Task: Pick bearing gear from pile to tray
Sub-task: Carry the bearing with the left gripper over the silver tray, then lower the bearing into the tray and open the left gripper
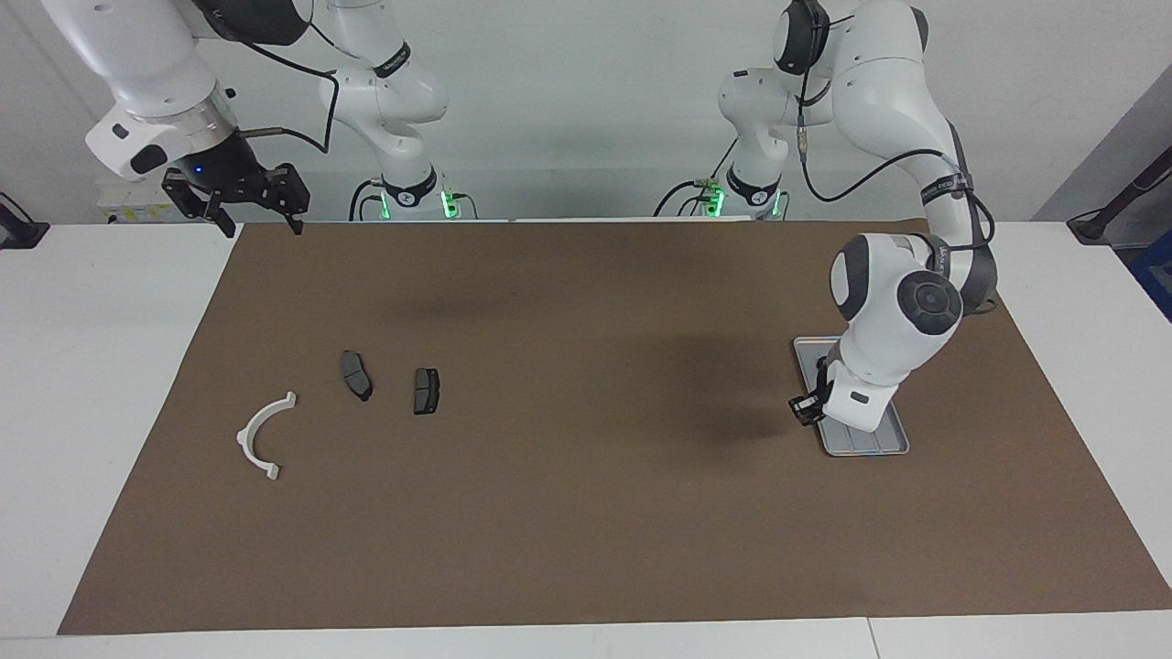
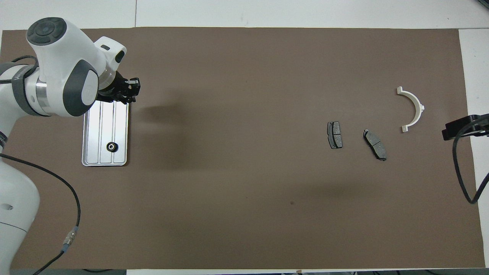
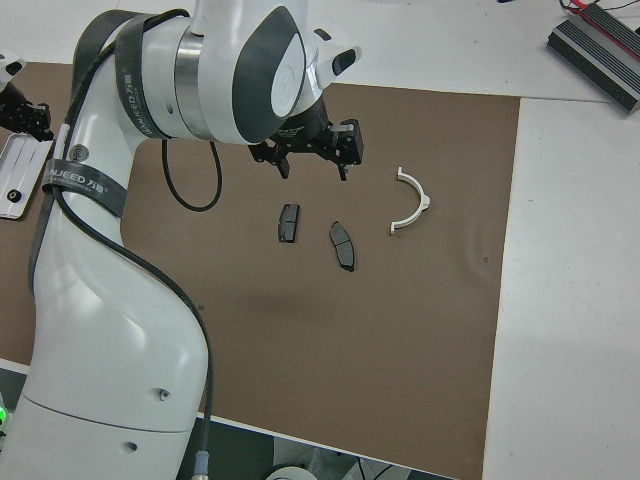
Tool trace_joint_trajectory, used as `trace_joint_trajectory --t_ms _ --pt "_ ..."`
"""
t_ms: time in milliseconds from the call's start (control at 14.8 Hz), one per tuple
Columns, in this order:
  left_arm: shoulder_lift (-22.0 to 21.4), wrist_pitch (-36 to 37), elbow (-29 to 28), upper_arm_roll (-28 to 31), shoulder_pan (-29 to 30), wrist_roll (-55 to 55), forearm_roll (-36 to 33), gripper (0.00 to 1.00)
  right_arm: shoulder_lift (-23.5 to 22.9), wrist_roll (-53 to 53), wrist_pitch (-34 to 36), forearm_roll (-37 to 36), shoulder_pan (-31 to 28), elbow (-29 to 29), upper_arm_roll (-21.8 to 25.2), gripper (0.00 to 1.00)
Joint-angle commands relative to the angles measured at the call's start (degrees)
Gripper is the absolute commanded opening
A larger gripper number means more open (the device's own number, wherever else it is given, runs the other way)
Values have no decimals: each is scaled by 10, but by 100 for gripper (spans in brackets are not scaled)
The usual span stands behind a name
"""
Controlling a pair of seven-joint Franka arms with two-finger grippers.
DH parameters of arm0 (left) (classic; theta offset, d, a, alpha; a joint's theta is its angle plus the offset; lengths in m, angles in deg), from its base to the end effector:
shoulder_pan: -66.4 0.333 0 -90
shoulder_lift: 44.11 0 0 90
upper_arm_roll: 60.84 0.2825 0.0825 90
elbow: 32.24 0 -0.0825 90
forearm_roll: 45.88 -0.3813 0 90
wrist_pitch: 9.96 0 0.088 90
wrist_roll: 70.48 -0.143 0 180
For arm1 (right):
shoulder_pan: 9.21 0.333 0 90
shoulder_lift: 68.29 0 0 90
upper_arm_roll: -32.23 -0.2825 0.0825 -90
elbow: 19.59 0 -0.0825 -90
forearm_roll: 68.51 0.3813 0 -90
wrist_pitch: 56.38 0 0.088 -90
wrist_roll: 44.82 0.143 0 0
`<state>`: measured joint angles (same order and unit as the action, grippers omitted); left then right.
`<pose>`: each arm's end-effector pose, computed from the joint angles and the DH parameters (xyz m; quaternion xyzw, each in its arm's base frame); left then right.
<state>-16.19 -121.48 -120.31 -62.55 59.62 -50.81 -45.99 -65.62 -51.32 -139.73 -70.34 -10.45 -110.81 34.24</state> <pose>0.6537 -0.0955 0.3018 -0.9944 -0.0984 0.0392 0.0035 0.5219 -0.0349 0.5608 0.9985 0.0273 -0.0465 0.0112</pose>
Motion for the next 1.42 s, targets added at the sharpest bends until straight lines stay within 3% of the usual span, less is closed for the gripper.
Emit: trace_joint_trajectory --t_ms 0,338,1350 --pt "-26 -59 -61 -1 31 -61 -5 18 13 9 3 -6 -8 -12 -6 90" --pt "-56 -139 -162 0 63 -106 -5 18 13 9 1 -6 -8 -12 -6 90" --pt "-74 -176 -218 -1 66 -108 -5 20 12 9 -1 -5 -8 -12 -6 90"
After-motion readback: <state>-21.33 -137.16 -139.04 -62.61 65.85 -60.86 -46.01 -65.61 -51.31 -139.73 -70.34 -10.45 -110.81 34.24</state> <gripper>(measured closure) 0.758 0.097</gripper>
